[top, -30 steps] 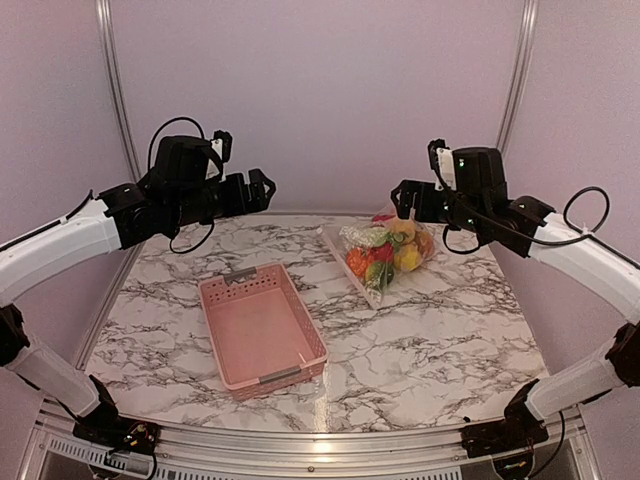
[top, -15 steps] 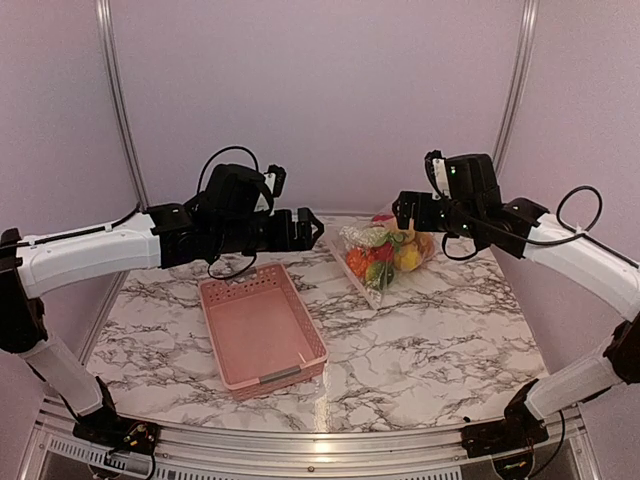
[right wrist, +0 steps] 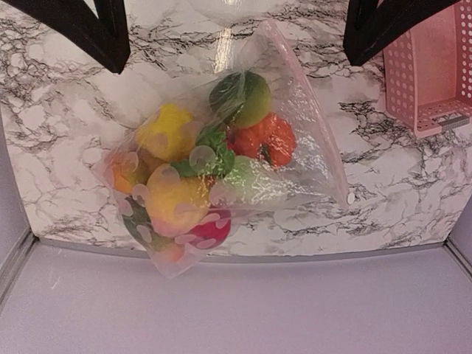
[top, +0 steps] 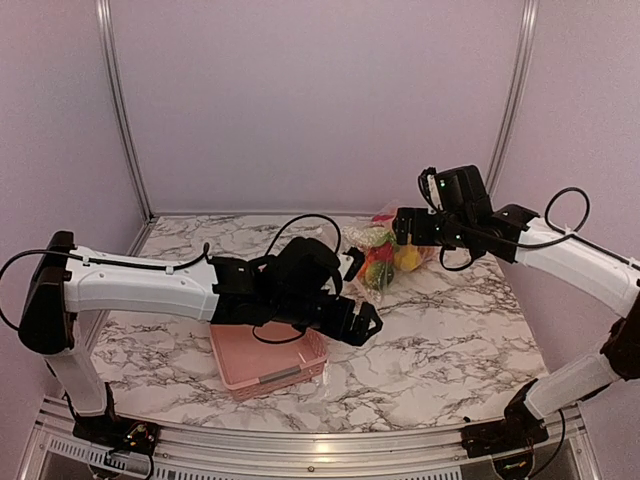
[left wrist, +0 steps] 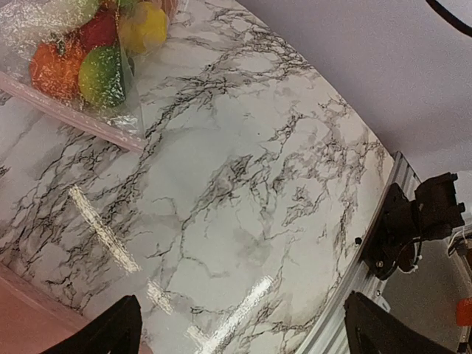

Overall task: Open the zip-top bag and remove the fake food
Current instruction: Move the bin to the center of the board.

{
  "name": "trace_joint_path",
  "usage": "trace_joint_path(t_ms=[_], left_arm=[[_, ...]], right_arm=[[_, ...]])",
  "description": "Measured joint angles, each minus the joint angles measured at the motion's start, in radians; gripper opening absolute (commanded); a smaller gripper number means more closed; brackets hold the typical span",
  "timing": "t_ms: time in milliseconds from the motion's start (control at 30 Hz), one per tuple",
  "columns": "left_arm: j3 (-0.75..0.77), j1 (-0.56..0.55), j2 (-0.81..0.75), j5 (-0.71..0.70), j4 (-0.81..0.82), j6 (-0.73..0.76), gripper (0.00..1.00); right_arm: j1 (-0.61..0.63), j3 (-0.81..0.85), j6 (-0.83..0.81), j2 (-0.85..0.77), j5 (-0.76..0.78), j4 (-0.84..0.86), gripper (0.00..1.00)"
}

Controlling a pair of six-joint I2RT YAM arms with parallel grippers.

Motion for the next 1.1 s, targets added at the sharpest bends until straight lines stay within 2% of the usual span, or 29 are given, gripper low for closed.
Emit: trace_joint_path(t_ms=[400,667,867,1100], left_arm=[[0.007,-0.085,0.119,0.060,-0.046,0.038,0.99],[-0.025,-0.094,0.121,-0.068,-0.052,0.021,0.99],[-0.080,-0.059,0.110,-0.167,-0.037,0.003,0.99],[-0.194,0.066,0.040,-0.216,-0.040,-0.006,0.99]], right_arm=[[0.000,-0.039,0.022,0.023,0.002,0.000,0.99],[0.000,-0.092,0.035,0.066,-0.011,0.016,0.99],[0.000,-0.128,0.039,0.122,-0.047,0.048,0.99],[0.000,-0.138,0.042,0.208,-0.105,0.114,0.97]])
